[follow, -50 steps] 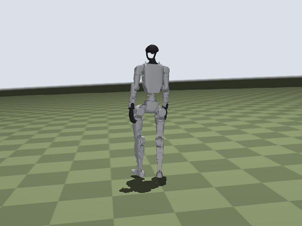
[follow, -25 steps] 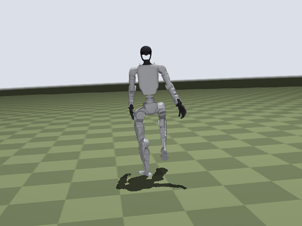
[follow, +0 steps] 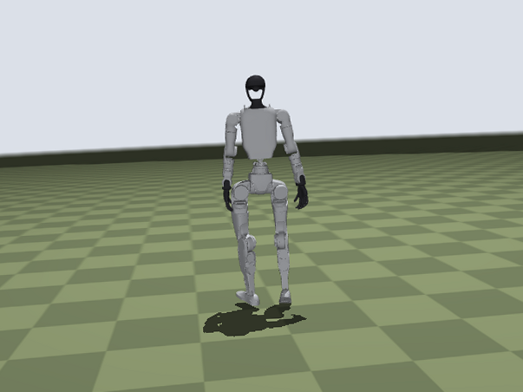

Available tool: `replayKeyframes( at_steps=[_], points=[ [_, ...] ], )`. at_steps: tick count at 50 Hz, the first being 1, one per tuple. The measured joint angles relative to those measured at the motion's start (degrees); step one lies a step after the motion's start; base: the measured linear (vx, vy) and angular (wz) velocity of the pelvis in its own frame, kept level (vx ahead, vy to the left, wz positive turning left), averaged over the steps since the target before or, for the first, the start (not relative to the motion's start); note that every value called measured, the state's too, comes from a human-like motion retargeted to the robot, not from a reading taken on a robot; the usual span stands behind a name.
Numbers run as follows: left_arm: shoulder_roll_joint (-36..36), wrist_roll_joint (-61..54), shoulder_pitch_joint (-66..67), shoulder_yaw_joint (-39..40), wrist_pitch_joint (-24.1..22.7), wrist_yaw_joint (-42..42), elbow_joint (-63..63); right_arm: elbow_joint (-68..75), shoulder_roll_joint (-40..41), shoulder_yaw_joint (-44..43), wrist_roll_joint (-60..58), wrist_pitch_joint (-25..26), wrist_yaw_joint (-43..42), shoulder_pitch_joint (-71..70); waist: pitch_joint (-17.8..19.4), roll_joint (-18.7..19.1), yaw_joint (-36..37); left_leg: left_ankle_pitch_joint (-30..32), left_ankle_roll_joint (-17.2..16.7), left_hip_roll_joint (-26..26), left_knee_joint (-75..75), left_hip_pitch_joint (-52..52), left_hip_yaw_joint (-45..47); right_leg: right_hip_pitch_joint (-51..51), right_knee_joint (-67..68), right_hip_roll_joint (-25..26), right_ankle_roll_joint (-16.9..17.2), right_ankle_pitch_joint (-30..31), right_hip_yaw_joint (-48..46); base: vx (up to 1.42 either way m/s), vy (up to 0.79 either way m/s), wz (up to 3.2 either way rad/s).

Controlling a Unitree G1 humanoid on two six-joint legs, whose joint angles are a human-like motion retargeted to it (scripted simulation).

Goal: Upper body actions

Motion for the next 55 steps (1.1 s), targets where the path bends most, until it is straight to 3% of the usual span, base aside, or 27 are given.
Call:
replayKeyframes(
  at_steps=[2,4,8,13,18,22,25,27,30,32,38,43,48,55],
  points=[
    [0.1,0.8,2.1,0.1,0.2,-0.3,0.7,-0.9,-0.1,1.0,-0.2,-0.9,-0.6,-1.1,0.0,-1.4,1.7,-0.1,-0.5,-1.5,0.1,-0.1,0.1,3.6,-6.6,-2.2,-1.2,-6.7,-7.0,-0.08,-0.19,-0.27],
    [0.5,2.2,3.5,0.3,0.2,-0.4,0.9,-1.1,0.0,1.6,-0.6,-1.3,-1.2,-1.6,0.2,-2.3,2.6,0.0,-1.0,-1.9,0.1,0.0,-0.4,4.2,-9.7,-2.0,-2.5,-9.0,-6.9,-0.07,-0.28,-0.18],
    [1.6,5.1,7.0,1.1,-0.1,-0.4,-0.7,0.0,-0.1,2.0,-0.7,-0.9,-2.9,-1.9,-0.4,-2.8,4.7,0.2,-2.3,-1.5,0.3,-0.5,0.2,4.0,-13.4,-1.4,-3.8,-11.1,-7.8,-0.09,-0.3,-0.29],
    [2.4,5.4,12.7,5.0,3.4,1.9,-5.3,8.2,-1.3,3.3,5.4,1.3,-4.4,-4.5,-0.8,-2.2,3.3,1.1,-4.2,0.0,1.3,-0.5,-0.5,4.7,-14.3,0.2,-5.6,-12.9,-7.1,-0.05,-0.25,0.16],
    [2.7,1.0,16.8,9.8,5.7,3.0,-7.4,12.7,-1.2,6.4,12.2,3.9,-6.4,-6.7,-0.3,-1.6,1.4,2.2,-8.3,2.6,8.6,-2.6,-2.1,6.6,-14.8,1.3,-6.8,-14.9,-8.6,-0.11,-0.24,0.41],
    [3.0,0.5,20.5,11.2,5.4,3.4,-8.9,12.7,0.5,10.7,18.3,5.3,-7.9,-11.6,1.2,-3.5,1.8,18.7,-11.9,6.1,32.3,-14.5,-6.5,8.1,-15.4,-0.6,-7.5,-16.0,-9.2,-0.17,-0.24,0.63],
    [3.6,1.9,23.2,10.7,5.1,3.9,-7.4,12.7,2.5,11.0,19.7,4.2,-6.1,-17.1,2.3,-5.2,5.5,27.5,-8.7,5.8,48.5,-25.7,-11.2,8.9,-15.9,-1.9,-8.0,-15.9,-9.4,-0.19,-0.24,-0.02],
    [3.5,5.3,25.8,10.3,6.0,0.7,-4.8,12.7,4.1,8.4,18.8,3.8,-3.7,-22.9,3.1,-6.2,8.7,24.2,-9.7,8.0,62.0,-34.3,-11.1,9.2,-15.6,-3.3,-8.6,-15.9,-9.1,-0.09,-0.1,-0.27],
    [2.7,11.8,28.5,10.1,8.3,-5.8,-1.4,11.8,6.3,3.4,18.1,2.0,-0.8,-32.0,5.0,-5.9,12.8,20.8,-6.2,13.2,76.5,-44.8,-9.8,9.5,-14.9,-3.6,-9.5,-16.1,-7.8,-0.13,-0.06,-0.45],
    [2.2,15.9,30.5,9.4,9.1,-8.2,-0.3,8.8,7.5,1.7,19.8,1.5,2.4,-36.9,5.5,-5.5,14.9,18.4,-5.6,15.4,83.6,-51.2,-10.0,9.3,-14.4,-3.5,-10.0,-16.2,-6.7,-0.06,-0.01,-0.58],
    [1.8,24.4,34.1,8.3,8.1,-3.7,1.4,0.7,8.7,0.2,23.6,-1.6,9.4,-47.3,6.7,-6.2,21.0,15.0,-5.5,16.1,92.4,-62.5,-7.5,8.8,-12.8,-6.3,-10.3,-16.8,-3.6,-0.01,0.01,-0.34],
    [2.7,23.1,32.1,9.8,8.7,-5.3,-0.2,0.4,6.2,2.5,21.6,-4.5,6.2,-50.7,6.8,-6.0,22.8,15.0,-5.5,16.2,90.0,-60.8,-5.9,9.3,-12.8,-6.1,-10.5,-17.5,-4.6,0.0,-0.06,0.21],
    [1.9,15.8,29.3,12.1,8.1,-4.1,-2.8,2.5,5.6,1.9,16.8,-5.2,4.0,-47.4,3.7,-5.3,20.6,16.8,-6.4,13.7,80.4,-53.1,-6.3,9.5,-14.2,-5.0,-10.2,-18.0,-7.4,0.04,0.01,0.59],
    [1.2,6.7,25.5,14.2,0.2,-7.9,-6.7,12.7,4.8,-3.5,19.1,3.2,2.8,-38.2,0.8,-4.4,15.5,21.8,-9.5,2.0,47.9,-29.7,-10.7,10.1,-14.9,-3.9,-9.0,-19.0,-10.9,0.06,0.03,0.47]
  ],
)
